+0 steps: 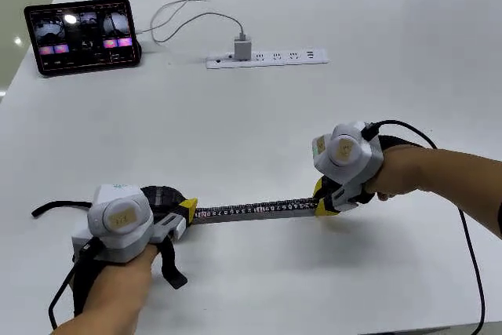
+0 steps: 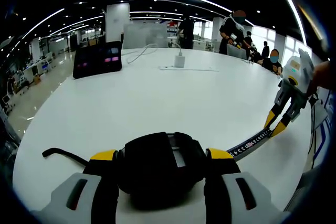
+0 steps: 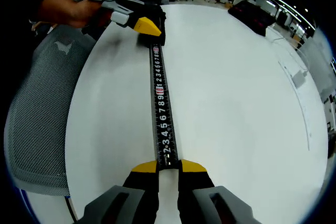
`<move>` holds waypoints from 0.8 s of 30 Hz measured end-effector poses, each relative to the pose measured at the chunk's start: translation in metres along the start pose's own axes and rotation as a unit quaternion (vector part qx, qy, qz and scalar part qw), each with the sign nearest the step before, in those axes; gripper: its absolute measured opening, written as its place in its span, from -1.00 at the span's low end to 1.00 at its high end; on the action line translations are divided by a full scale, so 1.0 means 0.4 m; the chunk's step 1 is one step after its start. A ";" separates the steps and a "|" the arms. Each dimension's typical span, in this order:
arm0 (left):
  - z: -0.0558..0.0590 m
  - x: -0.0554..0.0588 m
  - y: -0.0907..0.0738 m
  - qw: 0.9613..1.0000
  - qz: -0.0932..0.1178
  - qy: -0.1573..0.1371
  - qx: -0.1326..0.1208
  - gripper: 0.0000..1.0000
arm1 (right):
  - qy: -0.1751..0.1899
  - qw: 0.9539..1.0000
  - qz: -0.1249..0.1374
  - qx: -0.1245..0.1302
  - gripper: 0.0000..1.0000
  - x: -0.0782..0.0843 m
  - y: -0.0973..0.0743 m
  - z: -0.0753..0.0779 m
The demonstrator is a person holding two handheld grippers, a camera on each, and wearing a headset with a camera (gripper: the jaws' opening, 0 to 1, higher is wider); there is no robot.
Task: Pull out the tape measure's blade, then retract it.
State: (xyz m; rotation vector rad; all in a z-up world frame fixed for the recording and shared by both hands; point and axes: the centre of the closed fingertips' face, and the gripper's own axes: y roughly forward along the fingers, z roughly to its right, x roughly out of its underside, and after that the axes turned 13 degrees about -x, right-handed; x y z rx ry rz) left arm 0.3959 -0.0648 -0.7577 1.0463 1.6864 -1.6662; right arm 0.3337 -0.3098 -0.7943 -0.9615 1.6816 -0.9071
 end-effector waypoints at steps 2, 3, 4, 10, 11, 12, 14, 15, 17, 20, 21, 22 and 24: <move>-0.001 0.000 0.000 1.000 0.001 0.000 0.000 0.23 | -0.002 1.000 -0.003 0.001 -0.83 -0.003 0.002 0.000; -0.001 0.000 0.000 1.000 0.002 0.000 0.000 0.23 | -0.001 1.000 -0.003 0.001 -0.83 -0.004 0.001 0.000; 0.000 -0.001 0.000 1.000 0.002 0.000 0.000 0.23 | 0.003 1.000 -0.003 0.000 -0.83 -0.004 0.001 -0.001; 0.000 0.000 -0.001 1.000 0.001 0.000 0.001 0.23 | 0.002 1.000 -0.007 0.005 -0.83 -0.007 0.006 -0.002; 0.001 0.000 -0.001 1.000 0.000 0.001 0.002 0.23 | 0.002 1.000 -0.007 0.006 -0.83 -0.007 0.006 -0.002; 0.001 0.000 -0.001 1.000 -0.001 0.000 0.003 0.23 | 0.000 1.000 -0.006 0.006 -0.83 -0.008 0.005 -0.001; 0.001 0.001 -0.001 1.000 -0.005 0.001 0.001 0.22 | 0.004 1.000 -0.004 0.003 -0.83 -0.010 0.005 0.000; 0.001 0.001 0.000 1.000 -0.006 0.001 0.001 0.23 | 0.008 1.000 -0.005 0.002 -0.83 -0.011 0.005 0.001; 0.001 0.002 0.000 1.000 -0.006 0.001 0.000 0.23 | 0.008 1.000 -0.008 0.001 -0.83 -0.015 0.007 0.000; 0.001 0.002 -0.001 1.000 -0.007 0.002 0.000 0.23 | 0.016 1.000 -0.011 0.003 -0.83 -0.017 0.008 -0.001; 0.001 0.002 0.000 1.000 -0.008 0.002 0.000 0.23 | 0.006 1.000 -0.014 0.002 -0.83 -0.017 0.008 -0.002; 0.001 0.002 0.000 1.000 -0.009 0.002 0.000 0.23 | -0.001 1.000 -0.014 0.002 -0.83 -0.018 0.009 -0.002; 0.001 0.003 0.000 1.000 -0.009 0.002 0.000 0.23 | 0.014 1.000 -0.006 0.005 -0.83 -0.020 0.009 -0.001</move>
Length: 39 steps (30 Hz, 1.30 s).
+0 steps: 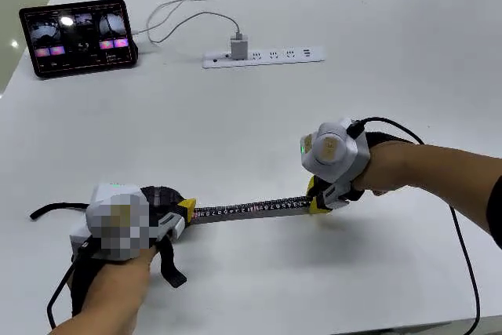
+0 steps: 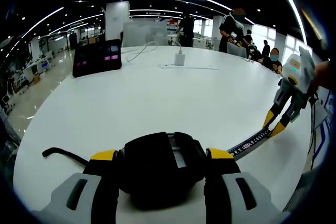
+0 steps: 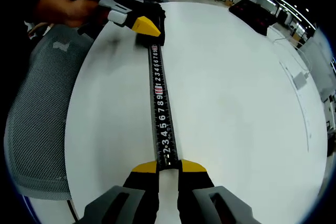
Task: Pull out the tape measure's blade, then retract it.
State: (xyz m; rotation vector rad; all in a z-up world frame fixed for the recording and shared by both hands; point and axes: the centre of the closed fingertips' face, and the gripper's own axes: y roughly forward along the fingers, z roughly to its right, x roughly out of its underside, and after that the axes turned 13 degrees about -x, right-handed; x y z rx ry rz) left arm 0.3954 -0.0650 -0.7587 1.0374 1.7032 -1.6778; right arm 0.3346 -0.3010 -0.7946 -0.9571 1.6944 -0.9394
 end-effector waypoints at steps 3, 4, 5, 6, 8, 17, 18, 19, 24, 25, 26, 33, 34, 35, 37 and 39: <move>0.000 0.000 0.000 1.000 0.003 0.000 0.000 0.23 | -0.001 1.000 -0.001 0.002 -0.84 -0.002 0.001 0.001; 0.000 0.000 0.000 1.000 0.003 0.000 0.000 0.23 | -0.001 1.000 -0.001 0.003 -0.84 -0.003 0.001 0.001; 0.000 -0.001 0.000 1.000 0.003 0.000 -0.001 0.23 | 0.000 1.000 -0.002 0.003 -0.83 -0.004 0.002 0.001; 0.000 -0.001 0.001 1.000 0.002 0.000 0.000 0.23 | 0.002 1.000 -0.002 0.003 -0.83 -0.004 0.002 0.001; 0.000 -0.001 0.001 1.000 0.001 0.000 0.000 0.23 | 0.004 1.000 -0.002 0.004 -0.83 -0.007 0.003 0.002; 0.000 -0.001 0.003 1.000 0.001 -0.001 -0.001 0.23 | -0.004 1.000 -0.008 -0.001 -0.83 -0.014 0.004 0.001; 0.001 -0.001 0.003 1.000 0.001 -0.001 -0.001 0.23 | -0.004 1.000 -0.009 -0.001 -0.83 -0.014 0.004 0.001; 0.000 -0.001 0.004 1.000 0.000 -0.001 -0.001 0.23 | -0.006 1.000 -0.010 -0.002 -0.83 -0.014 0.004 0.001; 0.001 0.000 0.002 1.000 -0.002 -0.001 0.000 0.23 | -0.002 1.000 -0.014 -0.006 -0.83 -0.017 0.005 0.000; 0.001 0.000 0.002 1.000 -0.003 -0.001 0.001 0.23 | -0.001 1.000 -0.014 -0.006 -0.83 -0.018 0.005 0.000; 0.001 0.000 0.003 1.000 -0.003 -0.001 0.001 0.23 | -0.001 1.000 -0.015 -0.005 -0.83 -0.018 0.006 0.000; 0.001 0.000 0.003 1.000 -0.001 -0.002 0.002 0.23 | -0.009 1.000 -0.024 -0.003 -0.82 -0.023 0.009 0.000; 0.001 0.000 0.003 1.000 -0.001 -0.002 0.002 0.23 | -0.006 1.000 -0.024 -0.003 -0.82 -0.023 0.008 0.000; 0.001 0.000 0.003 1.000 0.000 -0.001 0.002 0.23 | -0.003 1.000 -0.023 -0.003 -0.82 -0.023 0.008 0.001; 0.001 0.000 0.004 1.000 -0.001 -0.001 0.003 0.23 | -0.002 1.000 -0.022 -0.002 -0.82 -0.024 0.009 0.000; 0.001 0.000 0.004 1.000 -0.002 -0.001 0.003 0.23 | -0.002 1.000 -0.023 -0.001 -0.82 -0.026 0.010 0.000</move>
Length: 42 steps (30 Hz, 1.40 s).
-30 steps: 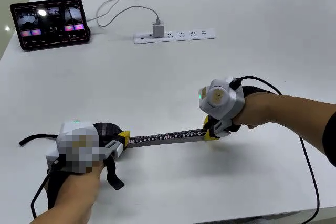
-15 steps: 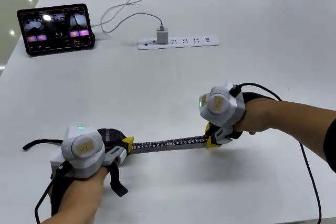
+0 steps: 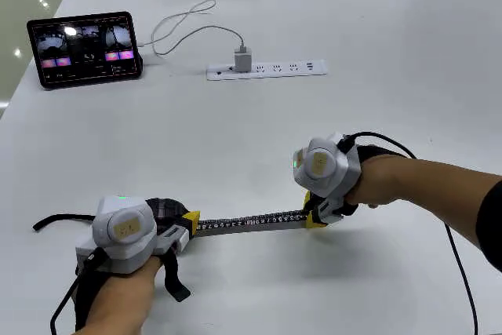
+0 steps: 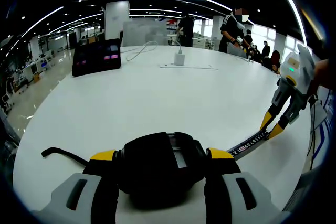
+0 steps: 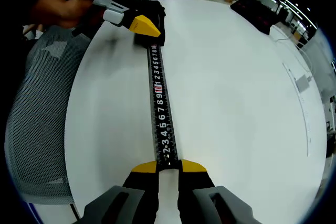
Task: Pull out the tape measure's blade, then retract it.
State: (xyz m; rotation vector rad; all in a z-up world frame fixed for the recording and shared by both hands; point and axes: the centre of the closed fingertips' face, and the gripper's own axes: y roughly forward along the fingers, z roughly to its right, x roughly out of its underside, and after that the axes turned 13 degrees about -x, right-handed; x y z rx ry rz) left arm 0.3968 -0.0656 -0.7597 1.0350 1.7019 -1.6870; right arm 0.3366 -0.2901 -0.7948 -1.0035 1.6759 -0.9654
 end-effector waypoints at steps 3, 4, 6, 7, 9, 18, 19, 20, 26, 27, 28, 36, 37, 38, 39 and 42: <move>0.000 0.000 0.002 1.000 0.000 0.000 0.001 0.23 | 0.001 1.000 -0.001 0.001 -0.82 -0.002 0.002 0.001; 0.000 0.000 0.002 1.000 0.000 0.001 0.001 0.23 | 0.000 1.000 -0.002 0.001 -0.82 -0.003 0.002 0.001; 0.000 0.000 0.002 1.000 0.000 0.002 0.002 0.23 | -0.003 1.000 -0.003 0.003 -0.82 -0.005 0.003 0.000; 0.000 0.000 0.002 1.000 0.000 0.002 0.003 0.23 | -0.004 1.000 -0.004 0.004 -0.82 -0.006 0.003 0.000; -0.001 0.000 0.002 1.000 -0.004 0.002 0.004 0.23 | -0.014 1.000 -0.007 0.005 -0.82 -0.008 0.005 -0.002; -0.001 0.000 0.001 1.000 -0.002 0.003 0.003 0.23 | -0.016 1.000 0.000 0.003 -0.82 -0.021 0.009 -0.004; -0.002 0.000 0.001 1.000 -0.002 0.003 0.004 0.23 | -0.016 1.000 0.002 0.001 -0.82 -0.022 0.009 -0.003; -0.002 0.000 0.001 1.000 -0.002 0.003 0.004 0.23 | -0.016 1.000 0.004 0.000 -0.82 -0.024 0.009 -0.003; 0.000 -0.001 0.001 1.000 0.000 0.002 0.004 0.23 | -0.022 1.000 0.007 -0.007 -0.82 -0.029 0.010 -0.005; 0.000 -0.001 0.001 1.000 0.000 0.003 0.004 0.23 | -0.022 1.000 0.008 -0.008 -0.82 -0.030 0.010 -0.004; 0.000 -0.001 0.000 1.000 0.000 0.003 0.004 0.23 | -0.023 1.000 0.010 -0.008 -0.82 -0.031 0.010 -0.004; 0.001 -0.001 0.001 1.000 0.001 0.002 0.004 0.23 | -0.016 1.000 0.019 -0.006 -0.83 -0.038 0.014 -0.003; 0.001 -0.001 0.001 1.000 0.001 0.002 0.004 0.23 | -0.015 1.000 0.019 -0.005 -0.83 -0.040 0.014 -0.003; 0.001 -0.001 0.001 1.000 0.001 0.002 0.004 0.23 | -0.014 1.000 0.019 -0.005 -0.83 -0.041 0.015 -0.003; 0.001 0.000 0.000 1.000 0.001 0.003 0.004 0.23 | -0.009 1.000 0.020 -0.005 -0.83 -0.043 0.015 -0.003; 0.001 -0.001 0.001 1.000 0.001 0.002 0.004 0.23 | -0.009 1.000 0.021 -0.003 -0.83 -0.046 0.016 -0.003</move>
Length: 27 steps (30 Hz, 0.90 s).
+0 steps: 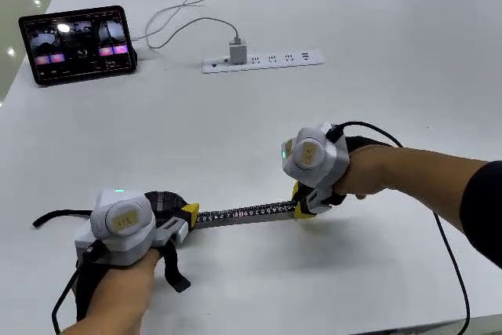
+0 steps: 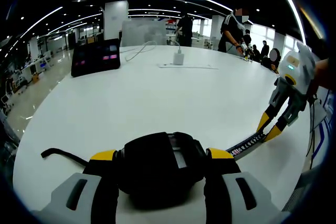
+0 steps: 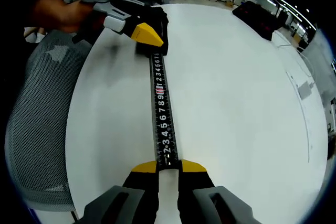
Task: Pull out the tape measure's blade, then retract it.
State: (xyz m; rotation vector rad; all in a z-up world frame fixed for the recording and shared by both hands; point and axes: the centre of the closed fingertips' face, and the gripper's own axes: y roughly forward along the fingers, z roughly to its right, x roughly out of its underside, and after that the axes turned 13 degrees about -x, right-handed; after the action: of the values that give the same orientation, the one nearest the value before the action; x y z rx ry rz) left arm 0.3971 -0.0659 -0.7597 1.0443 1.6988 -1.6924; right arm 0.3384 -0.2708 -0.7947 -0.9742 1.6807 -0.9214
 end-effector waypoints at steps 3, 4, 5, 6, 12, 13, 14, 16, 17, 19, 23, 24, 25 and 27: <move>0.000 0.000 0.000 1.000 0.000 0.000 0.000 0.23 | 0.001 1.000 0.001 0.001 -0.82 -0.004 0.002 0.002; 0.000 0.000 -0.001 1.000 0.000 0.000 0.000 0.23 | 0.001 1.000 0.001 0.001 -0.82 -0.006 0.003 0.002; 0.000 0.000 -0.001 1.000 0.000 0.000 0.000 0.23 | 0.002 1.000 0.001 0.002 -0.82 -0.007 0.003 0.001; 0.000 0.000 -0.001 1.000 0.001 0.000 0.000 0.23 | 0.004 1.000 0.001 0.002 -0.82 -0.008 0.004 0.000; 0.000 0.000 -0.002 1.000 -0.001 0.001 0.000 0.22 | 0.007 1.000 0.004 0.003 -0.82 -0.013 0.006 -0.002; 0.000 0.001 -0.002 1.000 -0.001 0.001 0.000 0.22 | 0.007 1.000 0.005 0.002 -0.82 -0.015 0.006 -0.002; 0.000 0.001 -0.002 1.000 -0.002 0.001 0.000 0.22 | 0.009 1.000 0.006 0.002 -0.82 -0.016 0.006 -0.003; -0.001 0.001 -0.002 1.000 -0.003 0.002 0.000 0.22 | 0.006 1.000 0.007 0.001 -0.82 -0.018 0.006 -0.003; -0.001 0.001 -0.002 1.000 -0.002 0.002 0.000 0.22 | 0.006 1.000 0.007 0.001 -0.82 -0.020 0.007 -0.002; -0.001 0.001 -0.002 1.000 -0.001 0.002 0.000 0.22 | 0.006 1.000 0.007 0.002 -0.82 -0.022 0.009 -0.002; -0.001 0.000 -0.003 1.000 -0.001 0.001 0.000 0.22 | 0.004 1.000 0.007 0.005 -0.82 -0.027 0.012 -0.004; -0.001 0.000 -0.003 1.000 -0.001 0.001 0.000 0.22 | 0.003 1.000 0.006 0.006 -0.82 -0.029 0.013 -0.004; -0.001 0.000 -0.003 1.000 -0.001 0.001 0.000 0.22 | 0.002 1.000 0.005 0.006 -0.82 -0.030 0.014 -0.004; -0.002 0.001 -0.003 1.000 -0.002 0.002 0.000 0.22 | 0.002 1.000 0.006 0.006 -0.82 -0.032 0.015 -0.003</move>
State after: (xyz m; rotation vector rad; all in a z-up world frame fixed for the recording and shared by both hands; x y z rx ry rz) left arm 0.3961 -0.0652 -0.7592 1.0445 1.7040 -1.6950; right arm 0.3391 -0.2567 -0.7952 -0.9548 1.6803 -0.9243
